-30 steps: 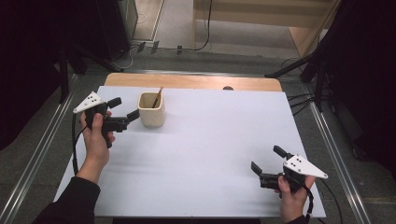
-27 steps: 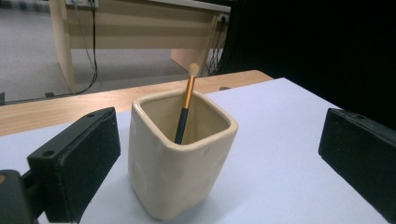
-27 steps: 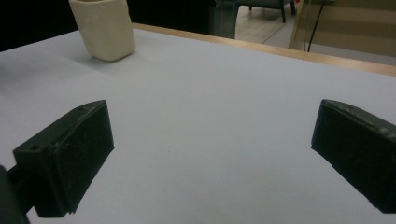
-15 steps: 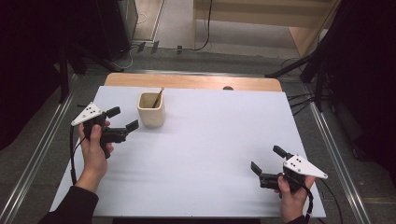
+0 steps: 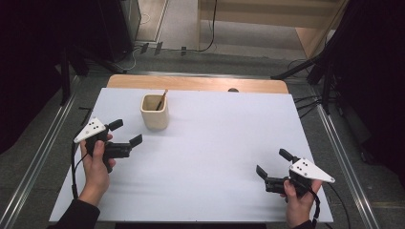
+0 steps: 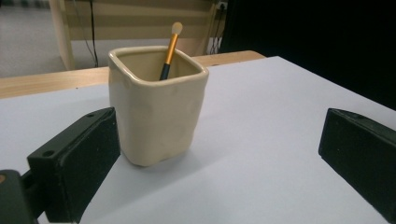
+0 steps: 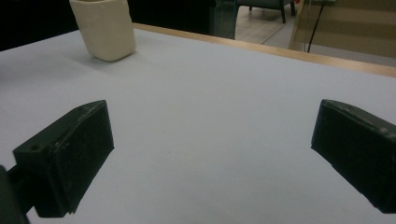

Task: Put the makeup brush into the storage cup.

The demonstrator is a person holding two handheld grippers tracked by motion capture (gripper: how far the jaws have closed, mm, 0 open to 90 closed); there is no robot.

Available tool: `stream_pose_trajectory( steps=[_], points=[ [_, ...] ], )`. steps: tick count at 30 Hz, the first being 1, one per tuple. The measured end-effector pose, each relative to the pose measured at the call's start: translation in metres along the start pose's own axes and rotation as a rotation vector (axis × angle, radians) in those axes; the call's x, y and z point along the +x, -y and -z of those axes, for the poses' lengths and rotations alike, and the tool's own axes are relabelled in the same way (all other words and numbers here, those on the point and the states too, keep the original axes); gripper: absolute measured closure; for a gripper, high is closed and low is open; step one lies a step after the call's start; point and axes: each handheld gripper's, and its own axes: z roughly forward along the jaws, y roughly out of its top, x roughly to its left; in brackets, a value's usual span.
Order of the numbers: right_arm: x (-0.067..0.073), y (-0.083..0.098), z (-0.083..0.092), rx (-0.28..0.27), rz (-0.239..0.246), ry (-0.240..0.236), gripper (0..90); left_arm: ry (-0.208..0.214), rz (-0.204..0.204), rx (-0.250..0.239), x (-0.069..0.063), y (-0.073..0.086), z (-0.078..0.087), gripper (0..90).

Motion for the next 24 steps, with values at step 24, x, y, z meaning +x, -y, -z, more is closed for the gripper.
stream_pose_trajectory(
  steps=[24],
  points=[
    [0.001, 0.000, -0.001, 0.000, 0.000, 0.001, 0.0, -0.011, 0.000, -0.006, -0.015, 0.026, 0.026, 0.0]
  ],
)
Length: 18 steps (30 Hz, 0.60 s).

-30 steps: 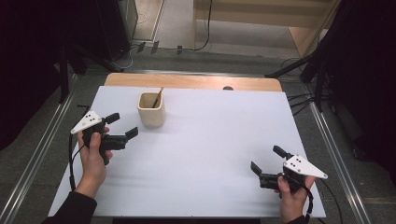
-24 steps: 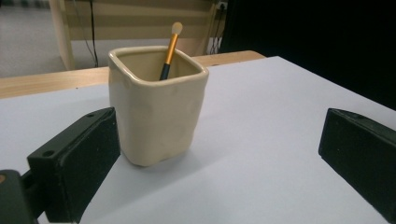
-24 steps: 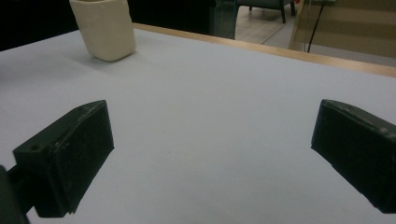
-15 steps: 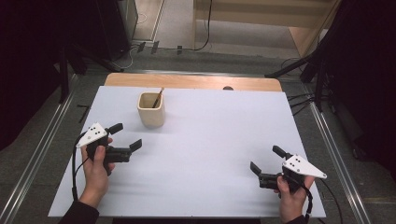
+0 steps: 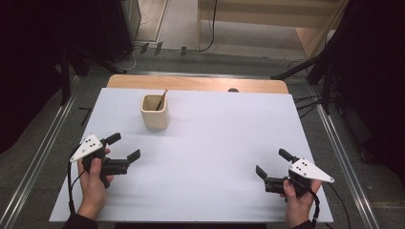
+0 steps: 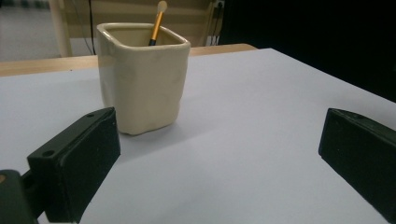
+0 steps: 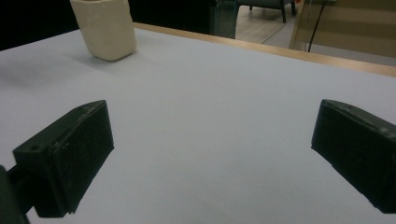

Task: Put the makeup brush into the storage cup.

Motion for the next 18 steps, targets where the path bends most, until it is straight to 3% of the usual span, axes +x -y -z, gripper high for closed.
stream_pose_trajectory(
  steps=[8, 18],
  points=[
    [0.000, 0.000, 0.000, 0.000, 0.002, 0.001, 0.0, -0.004, 0.004, 0.004, 0.000, 0.007, 0.011, 0.0],
    [0.000, 0.000, -0.001, 0.003, -0.002, 0.003, 0.0, -0.011, 0.047, -0.015, 0.002, 0.017, 0.031, 0.0]
  ],
)
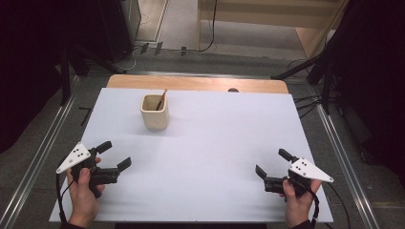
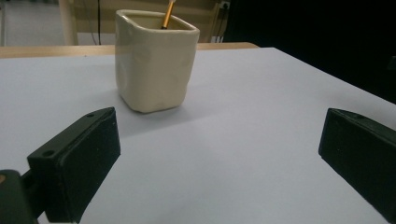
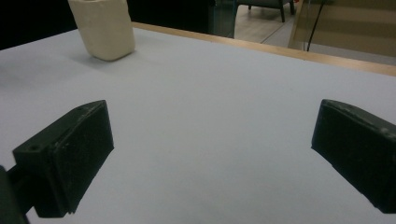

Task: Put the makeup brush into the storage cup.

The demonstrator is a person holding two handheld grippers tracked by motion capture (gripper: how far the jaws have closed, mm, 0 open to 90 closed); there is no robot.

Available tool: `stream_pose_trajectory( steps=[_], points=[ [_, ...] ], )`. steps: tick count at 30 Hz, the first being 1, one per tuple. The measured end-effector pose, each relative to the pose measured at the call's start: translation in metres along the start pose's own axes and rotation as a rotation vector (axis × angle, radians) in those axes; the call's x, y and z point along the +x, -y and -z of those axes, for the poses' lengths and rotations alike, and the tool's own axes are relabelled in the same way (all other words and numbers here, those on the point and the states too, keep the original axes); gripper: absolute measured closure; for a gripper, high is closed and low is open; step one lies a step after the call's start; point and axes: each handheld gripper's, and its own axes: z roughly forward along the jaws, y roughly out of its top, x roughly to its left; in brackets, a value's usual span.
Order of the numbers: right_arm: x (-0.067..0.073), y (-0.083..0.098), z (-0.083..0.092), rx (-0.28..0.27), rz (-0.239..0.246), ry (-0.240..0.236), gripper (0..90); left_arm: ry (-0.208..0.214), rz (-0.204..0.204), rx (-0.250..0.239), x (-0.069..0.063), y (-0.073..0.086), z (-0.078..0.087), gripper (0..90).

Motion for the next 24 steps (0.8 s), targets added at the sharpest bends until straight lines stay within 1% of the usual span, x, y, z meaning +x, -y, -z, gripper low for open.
stream_pose_trajectory(
  steps=[3, 4, 6, 7, 9, 14, 16, 20, 24],
  points=[
    [0.001, 0.000, 0.000, -0.002, 0.000, 0.002, 0.0, -0.010, -0.004, 0.011, 0.000, 0.005, 0.006, 0.0],
    [0.000, 0.000, 0.000, -0.001, 0.000, 0.003, 0.0, -0.006, 0.004, 0.010, -0.001, 0.007, 0.007, 0.0],
    [0.000, 0.000, -0.001, 0.001, -0.002, 0.005, 0.0, -0.006, 0.006, 0.017, -0.002, 0.009, 0.010, 0.0],
    [0.000, 0.000, -0.001, 0.003, -0.002, 0.005, 0.0, -0.006, -0.002, 0.018, -0.002, 0.009, 0.012, 0.0],
    [-0.001, 0.000, -0.001, -0.001, -0.006, 0.005, 0.0, -0.009, -0.003, 0.023, -0.002, 0.011, 0.014, 0.0],
    [-0.001, -0.001, 0.001, -0.006, 0.000, 0.005, 0.0, -0.016, 0.012, 0.024, -0.002, 0.014, 0.019, 0.0],
    [-0.001, -0.001, 0.002, -0.008, -0.005, 0.006, 0.0, -0.013, 0.012, 0.034, -0.002, 0.016, 0.020, 0.0],
    [-0.002, 0.000, 0.000, -0.004, -0.008, 0.007, 0.0, -0.015, 0.011, 0.038, -0.001, 0.017, 0.018, 0.0],
    [-0.001, -0.001, 0.001, -0.006, 0.003, 0.010, 0.0, -0.017, 0.005, 0.046, -0.002, 0.017, 0.016, 0.0]
  ],
)
